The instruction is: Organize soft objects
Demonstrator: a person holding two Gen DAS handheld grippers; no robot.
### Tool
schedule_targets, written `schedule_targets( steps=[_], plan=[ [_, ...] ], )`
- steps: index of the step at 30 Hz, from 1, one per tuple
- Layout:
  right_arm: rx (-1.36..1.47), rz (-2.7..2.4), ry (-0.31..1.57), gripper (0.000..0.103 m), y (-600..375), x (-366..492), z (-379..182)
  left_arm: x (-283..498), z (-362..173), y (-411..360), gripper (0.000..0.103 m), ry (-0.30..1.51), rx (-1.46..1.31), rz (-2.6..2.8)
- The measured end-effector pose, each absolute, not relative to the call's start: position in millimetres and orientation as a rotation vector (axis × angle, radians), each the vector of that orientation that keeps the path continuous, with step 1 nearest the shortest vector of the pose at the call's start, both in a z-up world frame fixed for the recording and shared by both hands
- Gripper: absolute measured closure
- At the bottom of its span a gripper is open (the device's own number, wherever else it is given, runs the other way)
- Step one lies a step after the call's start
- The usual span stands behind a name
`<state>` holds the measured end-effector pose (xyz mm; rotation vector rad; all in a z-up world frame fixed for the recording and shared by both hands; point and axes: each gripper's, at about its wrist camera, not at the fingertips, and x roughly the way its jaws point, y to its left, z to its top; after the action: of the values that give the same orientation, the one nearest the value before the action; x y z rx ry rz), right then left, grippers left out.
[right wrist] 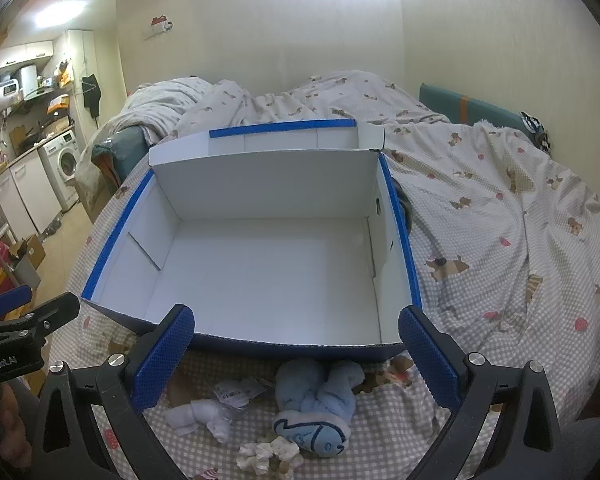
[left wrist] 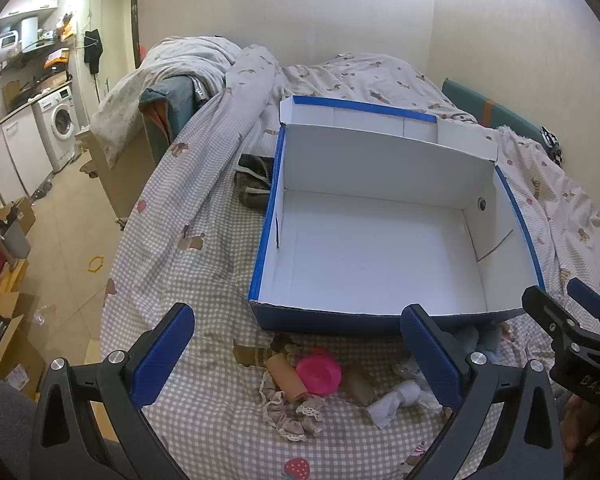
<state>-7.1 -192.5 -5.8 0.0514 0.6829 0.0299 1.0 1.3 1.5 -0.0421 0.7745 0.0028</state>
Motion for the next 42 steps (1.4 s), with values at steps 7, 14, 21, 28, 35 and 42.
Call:
schedule_targets(
  steps=[7, 14, 21, 28, 35, 42],
  plan=[
    [0.076, 0.026, 0.703, 0.0, -196.4, -5.0, -7.7, 1.0, 1.5, 1.2, 0.0, 0.774, -0.043, 0.003],
    [0.082, 0.025, 0.706, 0.0, -197.1, -5.1, -6.8, 0.9, 0.5, 1.1, 0.0, 0.774, -0.042, 0.004],
    [0.081, 0.026, 0.705, 0.0, -197.1, -4.9, -6.1, 0.6, 0.8, 0.4, 0.0, 0.772, -0.041, 0.005],
    [0.08, 0.026, 0.705, 0.0, -196.9, -4.8, -5.9, 0.5, 0.6, 0.2, 0.0, 0.77, -0.037, 0.005],
    [0.081, 0.026, 0.707, 0.0, -196.8, -4.7, -6.1, 0.5, 0.6, 0.1, 0.0, 0.769, -0.036, 0.005],
    [0.075, 0.034, 0.713, 0.0, -195.7, -3.9, -6.2, 0.5, 0.4, -0.2, 0.0, 0.774, -0.031, 0.006]
  ],
)
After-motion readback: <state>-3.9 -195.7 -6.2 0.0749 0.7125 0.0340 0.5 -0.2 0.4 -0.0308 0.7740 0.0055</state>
